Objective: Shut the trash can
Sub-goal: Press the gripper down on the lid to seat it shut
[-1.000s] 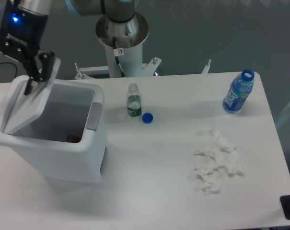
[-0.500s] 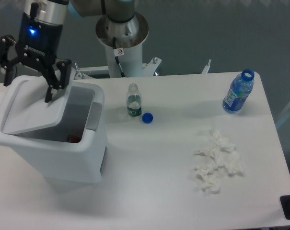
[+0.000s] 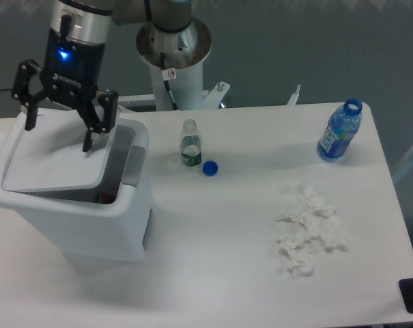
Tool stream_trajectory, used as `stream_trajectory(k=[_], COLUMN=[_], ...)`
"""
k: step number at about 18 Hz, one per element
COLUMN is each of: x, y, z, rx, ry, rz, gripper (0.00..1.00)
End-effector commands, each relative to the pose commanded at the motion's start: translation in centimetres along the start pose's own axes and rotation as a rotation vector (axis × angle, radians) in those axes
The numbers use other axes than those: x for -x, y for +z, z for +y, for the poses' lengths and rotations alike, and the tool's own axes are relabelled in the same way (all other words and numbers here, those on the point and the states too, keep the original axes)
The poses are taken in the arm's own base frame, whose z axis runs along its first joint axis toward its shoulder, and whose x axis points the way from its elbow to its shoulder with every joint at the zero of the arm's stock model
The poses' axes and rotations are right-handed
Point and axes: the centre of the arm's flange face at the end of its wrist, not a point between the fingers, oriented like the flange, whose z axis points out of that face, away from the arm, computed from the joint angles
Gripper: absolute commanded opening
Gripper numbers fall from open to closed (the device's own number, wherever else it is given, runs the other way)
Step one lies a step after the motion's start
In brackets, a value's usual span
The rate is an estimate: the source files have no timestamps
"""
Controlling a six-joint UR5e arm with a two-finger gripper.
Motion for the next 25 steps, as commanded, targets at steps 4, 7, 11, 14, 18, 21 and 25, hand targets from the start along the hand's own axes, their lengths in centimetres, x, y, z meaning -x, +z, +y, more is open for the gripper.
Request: stream_trajectory(k=[4, 7, 11, 14, 18, 21, 25], x=[0.1, 0.3, 0.5, 0.7, 1.0, 1.4, 1.5], y=[0.2, 1.0, 1.7, 1.9, 2.3, 2.6, 2.7], z=[0.1, 0.4, 0.5, 0.4, 0.4, 0.5, 0.5], rx=[0.005, 0.018, 0.030, 0.031, 0.037, 0.041, 0.044], ry=[0.004, 0.014, 0.024, 0.024, 0.031, 0.040, 0.042], rz=[0.000, 0.004, 0.009, 0.009, 0.008, 0.007, 0.008], gripper=[1.00, 1.00, 1.00, 1.00, 1.00, 1.00, 1.00])
